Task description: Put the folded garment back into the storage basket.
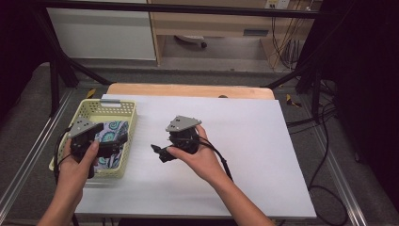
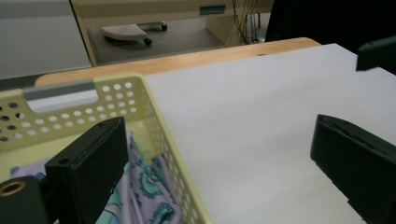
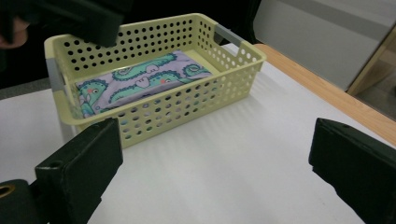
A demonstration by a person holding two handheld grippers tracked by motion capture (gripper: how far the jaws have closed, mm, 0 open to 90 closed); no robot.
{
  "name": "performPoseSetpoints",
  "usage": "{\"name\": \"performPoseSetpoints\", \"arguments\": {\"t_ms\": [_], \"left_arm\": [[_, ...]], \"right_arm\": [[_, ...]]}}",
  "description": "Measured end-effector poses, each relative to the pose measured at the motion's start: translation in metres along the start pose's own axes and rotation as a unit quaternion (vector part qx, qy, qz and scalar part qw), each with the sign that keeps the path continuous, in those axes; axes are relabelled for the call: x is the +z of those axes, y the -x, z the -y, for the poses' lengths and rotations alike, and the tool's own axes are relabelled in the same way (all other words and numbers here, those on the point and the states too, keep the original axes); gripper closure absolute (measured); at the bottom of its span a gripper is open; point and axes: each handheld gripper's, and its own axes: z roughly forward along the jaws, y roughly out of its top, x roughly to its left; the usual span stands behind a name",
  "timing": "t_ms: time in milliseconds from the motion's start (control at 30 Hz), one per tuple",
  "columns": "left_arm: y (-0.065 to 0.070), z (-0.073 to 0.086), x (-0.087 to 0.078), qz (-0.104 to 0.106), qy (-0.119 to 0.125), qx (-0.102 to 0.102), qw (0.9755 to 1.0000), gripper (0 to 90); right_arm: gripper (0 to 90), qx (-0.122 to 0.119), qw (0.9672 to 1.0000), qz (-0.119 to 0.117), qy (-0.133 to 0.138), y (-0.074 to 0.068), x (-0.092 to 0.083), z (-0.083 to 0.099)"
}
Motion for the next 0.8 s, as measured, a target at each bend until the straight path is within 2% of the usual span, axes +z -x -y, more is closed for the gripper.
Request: {"name": "performPoseSetpoints", "arguments": {"t_ms": [67, 267, 367, 467, 533, 667, 800], "left_arm": [[0.004, 0.005, -0.001, -0.005, -0.002, 0.001, 1.0, 4.9], [0.013, 0.019, -0.006, 0.0, -0.003, -0.005, 1.0, 5.2], [0.015, 0.024, -0.011, 0.002, 0.0, 0.005, 1.0, 5.6], [0.017, 0.029, -0.014, 0.008, -0.001, 0.006, 0.9999, 5.5], [0.019, 0.031, -0.014, 0.014, -0.009, 0.021, 0.9996, 5.4], [0.02, 0.035, -0.017, 0.005, 0.001, 0.029, 0.9996, 5.0], [0.012, 0.037, -0.02, 0.001, 0.019, 0.011, 0.9998, 4.9]], "right_arm": [[4.8, 0.014, 0.9999, -0.001, 0.004, 0.007, -0.004, 0.002], [5.1, 0.021, 0.9997, 0.007, 0.007, 0.017, -0.008, 0.005], [4.6, 0.022, 0.9996, 0.014, 0.009, 0.018, -0.009, 0.008], [4.3, 0.02, 0.9996, 0.016, 0.007, 0.018, -0.009, 0.01], [4.3, 0.018, 0.9996, 0.018, 0.008, 0.019, -0.011, 0.01], [4.8, 0.014, 0.9994, 0.028, 0.015, 0.02, -0.015, 0.012], [4.3, 0.011, 0.9992, 0.036, 0.013, 0.023, -0.022, 0.017]]}}
